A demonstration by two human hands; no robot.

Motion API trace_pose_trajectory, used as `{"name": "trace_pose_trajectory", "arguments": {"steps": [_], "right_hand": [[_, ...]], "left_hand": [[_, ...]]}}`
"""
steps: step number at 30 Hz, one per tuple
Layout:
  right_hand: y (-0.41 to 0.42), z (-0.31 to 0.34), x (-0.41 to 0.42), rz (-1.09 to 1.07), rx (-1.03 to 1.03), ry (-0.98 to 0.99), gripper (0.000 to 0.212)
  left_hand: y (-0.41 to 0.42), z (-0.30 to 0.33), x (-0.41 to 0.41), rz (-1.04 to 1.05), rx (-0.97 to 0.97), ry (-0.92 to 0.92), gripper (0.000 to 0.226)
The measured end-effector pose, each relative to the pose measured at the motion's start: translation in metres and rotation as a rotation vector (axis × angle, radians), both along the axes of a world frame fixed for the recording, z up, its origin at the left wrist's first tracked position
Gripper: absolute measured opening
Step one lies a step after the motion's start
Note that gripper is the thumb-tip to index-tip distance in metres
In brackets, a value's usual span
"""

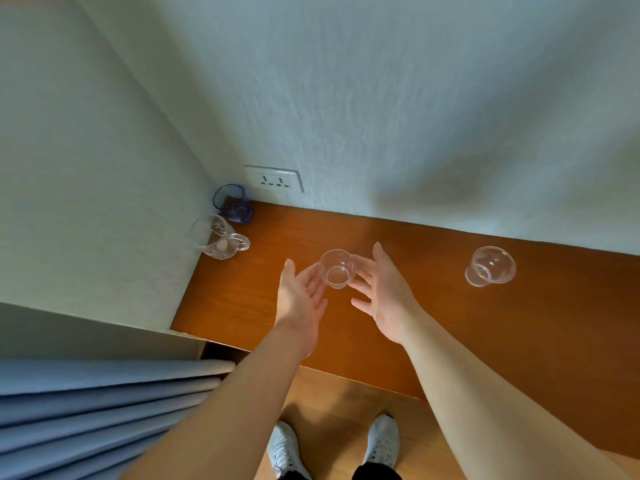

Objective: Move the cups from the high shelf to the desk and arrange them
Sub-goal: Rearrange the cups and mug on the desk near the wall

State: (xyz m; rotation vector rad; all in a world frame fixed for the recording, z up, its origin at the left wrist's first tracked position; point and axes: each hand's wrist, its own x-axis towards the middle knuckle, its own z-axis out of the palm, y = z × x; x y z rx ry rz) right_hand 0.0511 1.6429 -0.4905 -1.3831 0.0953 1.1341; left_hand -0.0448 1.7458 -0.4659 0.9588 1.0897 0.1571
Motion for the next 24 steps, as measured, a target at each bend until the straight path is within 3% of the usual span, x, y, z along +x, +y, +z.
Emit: {"name": "trace_pose_trajectory", "arguments": {"steps": [8,12,16,19,24], "right_hand": [[0.086,0.004,-0.064,0.135,-0.049,-0.029,0.062],[0.134,0.018,-0.093,0.168,-0.057,-0.047,0.011],[0.174,0.022,-0.111,0.164,-0.066,-0.023,0.004],[0.196,0.017,-0.118,0.148,-0.051,-0.016,0.050],[0.222,0.016,-0.123,0.101,-0.047,0.024,0.056]], "left_hand": [[0.076,-0.004,-0.078,0.133,-0.047,-0.040,0.073],[0.115,-0.005,-0.107,0.181,-0.063,-0.077,0.072],[0.150,-0.006,-0.129,0.214,-0.070,-0.098,0.071],[0.171,-0.007,-0.136,0.218,-0.064,-0.113,0.072],[0.190,-0.010,-0.138,0.212,-0.064,-0.131,0.072]]}}
